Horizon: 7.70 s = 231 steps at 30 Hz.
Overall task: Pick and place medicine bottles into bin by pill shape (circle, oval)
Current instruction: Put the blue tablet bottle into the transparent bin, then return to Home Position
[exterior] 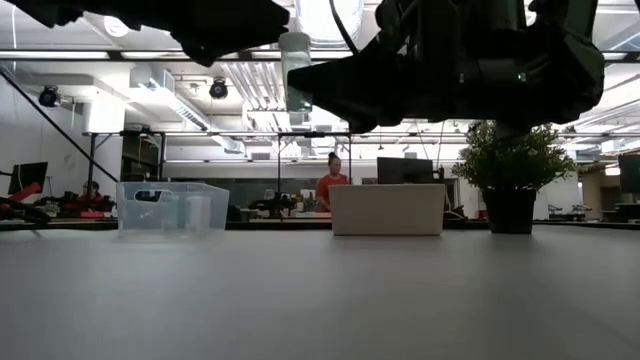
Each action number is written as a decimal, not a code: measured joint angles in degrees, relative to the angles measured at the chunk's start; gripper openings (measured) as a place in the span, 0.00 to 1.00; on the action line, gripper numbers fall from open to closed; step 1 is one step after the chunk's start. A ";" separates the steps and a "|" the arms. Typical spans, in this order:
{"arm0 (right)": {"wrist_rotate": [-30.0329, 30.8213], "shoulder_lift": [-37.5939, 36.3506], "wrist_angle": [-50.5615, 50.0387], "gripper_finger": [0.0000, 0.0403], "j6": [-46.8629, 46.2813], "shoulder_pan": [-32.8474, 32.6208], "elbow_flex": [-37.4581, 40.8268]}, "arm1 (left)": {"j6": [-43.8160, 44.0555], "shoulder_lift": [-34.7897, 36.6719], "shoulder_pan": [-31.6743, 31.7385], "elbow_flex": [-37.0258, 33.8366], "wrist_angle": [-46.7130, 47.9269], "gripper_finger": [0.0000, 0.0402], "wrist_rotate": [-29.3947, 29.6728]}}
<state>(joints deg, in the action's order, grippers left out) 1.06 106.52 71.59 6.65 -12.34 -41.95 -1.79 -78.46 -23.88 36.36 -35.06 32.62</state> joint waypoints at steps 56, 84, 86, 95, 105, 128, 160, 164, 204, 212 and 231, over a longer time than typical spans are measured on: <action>0.81 -6.68 -9.56 0.44 -4.16 0.15 1.21 | 5.70 -5.47 1.51 -0.13 -3.01 0.23 -4.48; 8.04 -39.46 -38.94 0.38 -3.25 9.20 16.42 | 5.86 27.29 29.69 -8.52 35.16 0.24 8.35; 7.98 -40.64 -37.83 0.38 -3.24 9.98 17.56 | 7.85 29.26 31.94 -11.09 35.09 0.24 8.37; 7.98 -41.07 -37.37 0.38 -2.49 10.62 18.86 | 13.45 32.52 35.19 -22.68 23.58 0.24 8.46; 7.99 -40.35 -36.48 0.38 -2.22 10.62 18.86 | 13.48 26.36 35.31 -30.14 6.90 0.24 14.66; 8.00 -40.35 -36.20 0.38 -1.07 10.62 18.86 | 7.62 20.33 52.95 -28.00 6.55 0.24 -13.73; 8.02 -40.30 -36.24 0.38 -0.43 10.62 18.86 | -1.41 16.23 62.88 -28.04 5.12 0.25 -32.47; 8.02 -40.30 -36.28 0.38 -0.43 10.62 18.86 | -1.34 15.96 62.88 -28.11 5.41 0.29 -32.02; 7.98 -60.41 -36.16 0.38 7.44 10.25 26.59 | 0.40 37.01 49.03 -21.60 5.65 0.33 -36.74; 7.96 -72.56 -36.51 0.38 7.50 10.25 31.95 | -2.14 38.33 32.67 -15.48 6.22 0.33 -36.54; 7.98 -94.12 -52.41 0.38 9.30 10.25 36.71 | -7.98 68.05 24.39 -20.76 35.73 0.03 -27.14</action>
<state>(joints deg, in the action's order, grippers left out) 9.04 12.40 19.18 15.95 -2.09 -5.24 -9.77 -10.41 0.51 15.60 0.66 5.48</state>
